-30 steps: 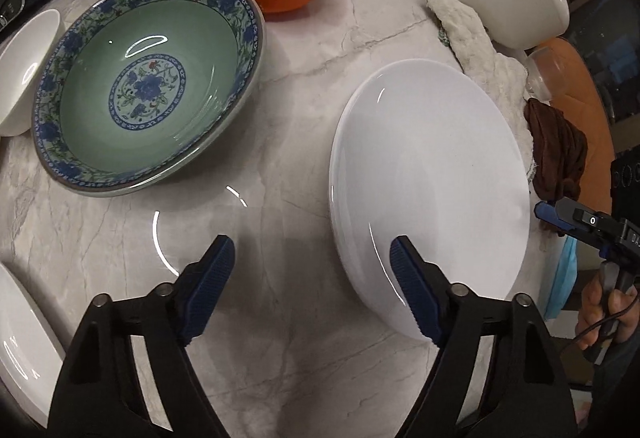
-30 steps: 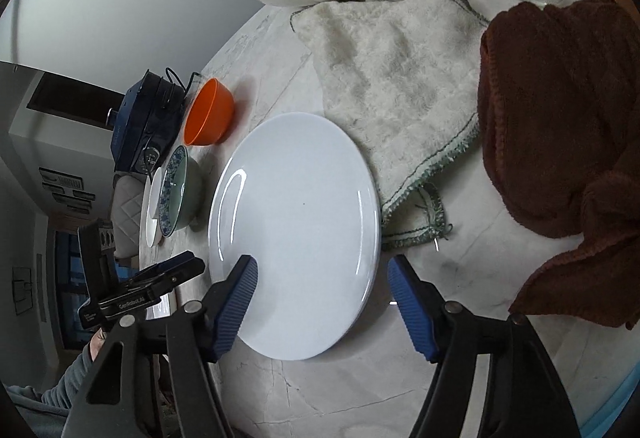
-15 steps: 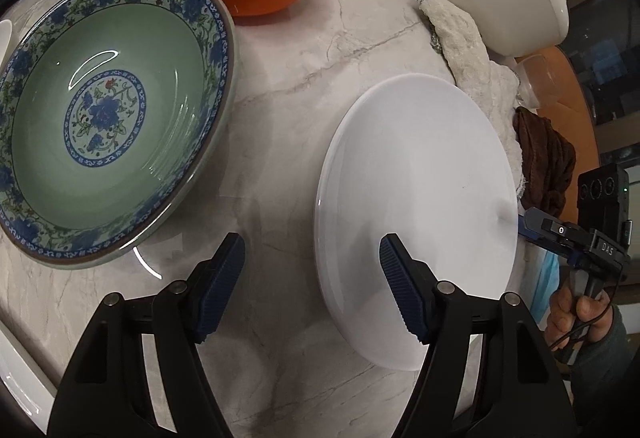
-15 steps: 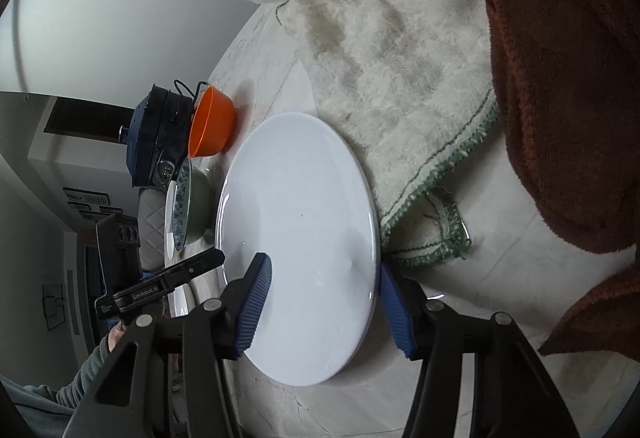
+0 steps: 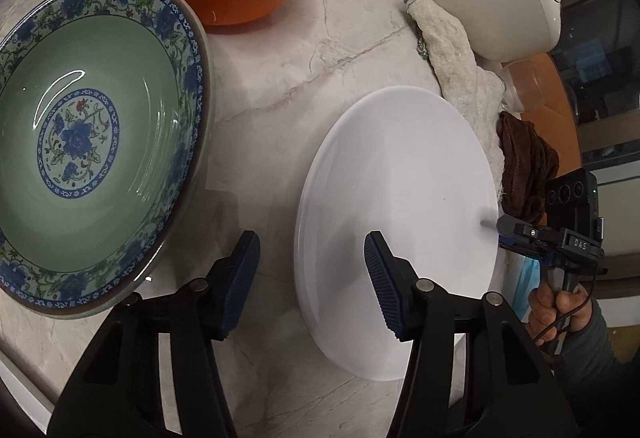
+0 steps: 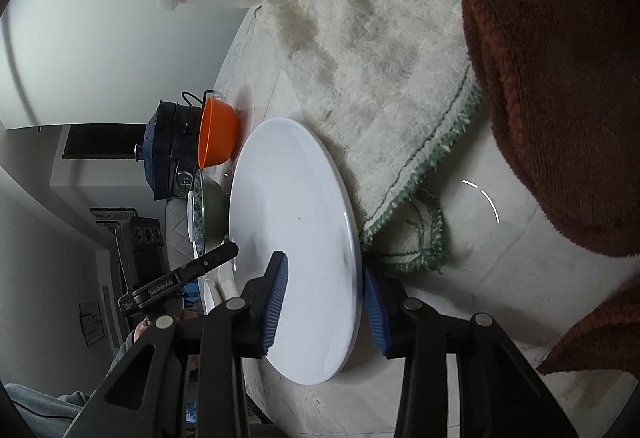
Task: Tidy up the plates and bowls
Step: 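Close the left gripper on the plate rim while the right gripper closes on the opposite rim, then carry the large white plate with both grippers beside the deep white plate, open both, then move both grippers to the rim of the deep white plate, then close the left gripper on the deep plate rim while the right gripper closes on it, then lift the deep white plate with both grippers and lower it onto the large plate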
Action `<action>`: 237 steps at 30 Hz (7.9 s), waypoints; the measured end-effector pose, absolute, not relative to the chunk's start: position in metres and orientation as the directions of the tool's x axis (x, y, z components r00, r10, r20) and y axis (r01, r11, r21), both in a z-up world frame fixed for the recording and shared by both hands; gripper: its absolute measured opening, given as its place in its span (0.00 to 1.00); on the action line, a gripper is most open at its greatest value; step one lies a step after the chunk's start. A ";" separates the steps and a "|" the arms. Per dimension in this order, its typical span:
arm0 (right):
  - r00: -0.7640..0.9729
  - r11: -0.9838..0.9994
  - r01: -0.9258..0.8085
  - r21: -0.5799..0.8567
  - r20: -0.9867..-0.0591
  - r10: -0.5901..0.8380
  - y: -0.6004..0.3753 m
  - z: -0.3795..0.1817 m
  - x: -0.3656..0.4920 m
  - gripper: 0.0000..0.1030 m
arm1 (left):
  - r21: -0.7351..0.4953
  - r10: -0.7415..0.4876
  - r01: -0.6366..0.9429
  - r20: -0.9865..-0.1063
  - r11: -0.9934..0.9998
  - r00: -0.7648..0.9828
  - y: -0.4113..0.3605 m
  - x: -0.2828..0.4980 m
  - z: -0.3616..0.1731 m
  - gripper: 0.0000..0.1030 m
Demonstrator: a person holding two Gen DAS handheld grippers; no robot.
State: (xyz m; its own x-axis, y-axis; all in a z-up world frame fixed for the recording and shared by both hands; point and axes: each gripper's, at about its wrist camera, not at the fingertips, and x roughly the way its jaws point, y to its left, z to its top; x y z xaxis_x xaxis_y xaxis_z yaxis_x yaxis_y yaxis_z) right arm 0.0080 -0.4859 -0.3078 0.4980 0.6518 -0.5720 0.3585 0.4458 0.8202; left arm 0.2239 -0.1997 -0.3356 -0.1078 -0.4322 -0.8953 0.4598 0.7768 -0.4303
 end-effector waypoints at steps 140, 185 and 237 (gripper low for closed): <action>0.525 0.601 0.296 0.743 -0.652 0.547 -0.254 -0.213 0.038 1.00 | -0.421 -0.431 0.093 -0.878 0.902 0.208 0.265 0.176 -0.308 0.98; 0.164 0.802 0.184 0.568 -0.822 0.545 -0.050 -0.270 0.148 0.42 | -0.437 -0.452 0.406 -0.890 0.802 -0.065 0.214 0.220 -0.353 0.09; 0.273 0.798 0.320 0.510 -0.857 0.438 -0.214 -0.217 0.027 0.11 | -0.357 -0.404 0.648 -0.911 0.672 -0.084 0.000 0.117 -0.274 0.09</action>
State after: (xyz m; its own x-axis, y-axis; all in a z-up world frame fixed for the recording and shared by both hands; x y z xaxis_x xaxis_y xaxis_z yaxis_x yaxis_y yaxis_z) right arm 0.0271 -0.2136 -0.2173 0.2729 0.4376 -0.8568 0.3205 0.7983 0.5098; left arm 0.1172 -0.0002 -0.2740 -0.0835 -0.4039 -0.9110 0.6483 0.6723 -0.3575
